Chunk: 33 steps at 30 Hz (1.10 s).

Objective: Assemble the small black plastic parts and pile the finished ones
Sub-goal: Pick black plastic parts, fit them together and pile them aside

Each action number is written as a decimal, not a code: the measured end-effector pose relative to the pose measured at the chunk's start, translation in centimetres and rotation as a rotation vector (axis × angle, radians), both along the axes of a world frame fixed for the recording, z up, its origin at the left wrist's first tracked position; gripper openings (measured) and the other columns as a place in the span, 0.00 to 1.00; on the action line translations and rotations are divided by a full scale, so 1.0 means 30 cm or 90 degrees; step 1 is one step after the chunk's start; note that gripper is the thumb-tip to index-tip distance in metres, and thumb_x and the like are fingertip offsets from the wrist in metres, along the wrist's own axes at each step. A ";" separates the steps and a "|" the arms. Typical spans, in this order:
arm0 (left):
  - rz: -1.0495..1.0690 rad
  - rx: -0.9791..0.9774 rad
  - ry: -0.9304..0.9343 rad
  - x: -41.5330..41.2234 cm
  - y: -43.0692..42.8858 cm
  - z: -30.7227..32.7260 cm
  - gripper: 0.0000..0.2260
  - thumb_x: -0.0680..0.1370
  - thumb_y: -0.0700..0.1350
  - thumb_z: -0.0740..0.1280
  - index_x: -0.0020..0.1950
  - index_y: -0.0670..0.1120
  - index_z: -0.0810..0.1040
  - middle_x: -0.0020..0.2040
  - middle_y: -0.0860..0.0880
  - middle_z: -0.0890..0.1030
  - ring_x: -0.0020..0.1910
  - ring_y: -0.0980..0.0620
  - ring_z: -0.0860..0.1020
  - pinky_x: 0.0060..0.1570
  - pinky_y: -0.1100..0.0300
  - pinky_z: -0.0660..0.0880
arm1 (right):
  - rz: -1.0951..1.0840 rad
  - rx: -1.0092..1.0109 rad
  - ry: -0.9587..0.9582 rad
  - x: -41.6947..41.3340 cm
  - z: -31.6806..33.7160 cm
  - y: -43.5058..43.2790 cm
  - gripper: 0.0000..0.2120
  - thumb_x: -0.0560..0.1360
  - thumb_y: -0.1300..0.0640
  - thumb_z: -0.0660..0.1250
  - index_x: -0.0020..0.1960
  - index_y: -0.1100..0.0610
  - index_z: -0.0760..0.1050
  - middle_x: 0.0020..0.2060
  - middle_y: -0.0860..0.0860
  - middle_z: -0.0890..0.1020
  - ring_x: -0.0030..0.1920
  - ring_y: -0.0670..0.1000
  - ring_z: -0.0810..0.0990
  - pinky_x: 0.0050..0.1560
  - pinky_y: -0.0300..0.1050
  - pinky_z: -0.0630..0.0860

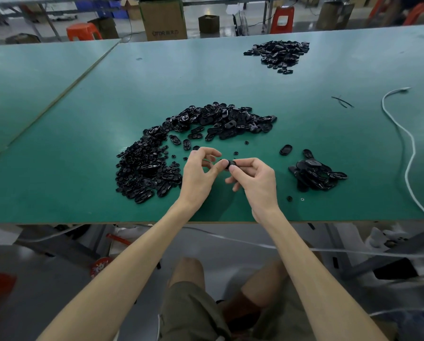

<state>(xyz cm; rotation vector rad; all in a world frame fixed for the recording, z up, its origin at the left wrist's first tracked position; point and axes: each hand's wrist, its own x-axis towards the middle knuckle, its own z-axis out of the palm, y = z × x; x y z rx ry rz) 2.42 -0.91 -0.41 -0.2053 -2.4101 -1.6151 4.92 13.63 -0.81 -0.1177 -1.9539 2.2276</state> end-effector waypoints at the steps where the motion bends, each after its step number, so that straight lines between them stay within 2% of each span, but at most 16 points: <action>1: -0.018 -0.004 -0.002 -0.002 0.000 0.000 0.06 0.80 0.46 0.72 0.55 0.47 0.81 0.52 0.50 0.82 0.50 0.55 0.80 0.49 0.69 0.72 | 0.001 -0.001 0.003 -0.001 -0.002 0.001 0.04 0.78 0.65 0.73 0.51 0.61 0.80 0.40 0.54 0.88 0.35 0.53 0.87 0.32 0.40 0.78; 5: -0.094 0.040 -0.023 -0.009 -0.003 -0.006 0.02 0.80 0.42 0.72 0.51 0.45 0.83 0.44 0.51 0.86 0.41 0.51 0.83 0.47 0.61 0.78 | -0.002 0.007 0.018 -0.007 -0.012 0.003 0.04 0.79 0.65 0.71 0.52 0.58 0.81 0.40 0.53 0.88 0.36 0.51 0.85 0.34 0.40 0.78; 8: -0.112 0.125 -0.058 -0.010 -0.018 -0.009 0.01 0.78 0.42 0.74 0.49 0.47 0.84 0.43 0.50 0.87 0.39 0.51 0.83 0.46 0.62 0.79 | -0.003 0.002 0.023 -0.009 -0.018 0.003 0.05 0.80 0.64 0.71 0.52 0.57 0.83 0.39 0.52 0.87 0.36 0.50 0.84 0.34 0.40 0.77; 12: -0.135 0.192 -0.086 -0.012 -0.038 -0.009 0.03 0.77 0.42 0.75 0.49 0.45 0.86 0.45 0.45 0.87 0.40 0.51 0.83 0.48 0.63 0.78 | 0.002 -0.010 0.026 -0.012 -0.022 0.004 0.04 0.80 0.64 0.71 0.52 0.57 0.83 0.38 0.52 0.87 0.34 0.49 0.82 0.33 0.40 0.76; 16: -0.155 0.204 -0.098 -0.013 -0.048 -0.007 0.05 0.77 0.41 0.74 0.51 0.43 0.86 0.46 0.45 0.87 0.41 0.50 0.83 0.49 0.62 0.78 | 0.002 -0.011 0.028 -0.015 -0.026 0.006 0.03 0.80 0.63 0.71 0.52 0.59 0.83 0.40 0.54 0.87 0.34 0.49 0.82 0.32 0.40 0.75; 20: -0.157 0.211 -0.106 -0.012 -0.048 -0.006 0.07 0.78 0.41 0.74 0.53 0.40 0.85 0.47 0.42 0.87 0.43 0.49 0.83 0.51 0.61 0.79 | 0.004 -0.007 0.034 -0.017 -0.028 0.003 0.02 0.80 0.63 0.72 0.50 0.58 0.83 0.39 0.52 0.87 0.34 0.49 0.82 0.32 0.39 0.75; 26: -0.179 0.217 -0.118 -0.011 -0.052 -0.002 0.06 0.78 0.38 0.73 0.54 0.41 0.85 0.45 0.49 0.87 0.44 0.54 0.84 0.49 0.64 0.78 | 0.001 -0.013 0.039 -0.017 -0.027 0.005 0.02 0.80 0.63 0.72 0.49 0.58 0.83 0.39 0.53 0.87 0.33 0.49 0.81 0.32 0.39 0.75; 33: -0.203 0.233 -0.131 -0.006 -0.057 -0.001 0.08 0.77 0.38 0.73 0.56 0.41 0.85 0.47 0.49 0.88 0.45 0.54 0.84 0.49 0.65 0.78 | -0.012 -0.014 0.033 -0.017 -0.030 0.007 0.02 0.80 0.62 0.72 0.49 0.59 0.82 0.37 0.52 0.87 0.33 0.48 0.81 0.32 0.39 0.74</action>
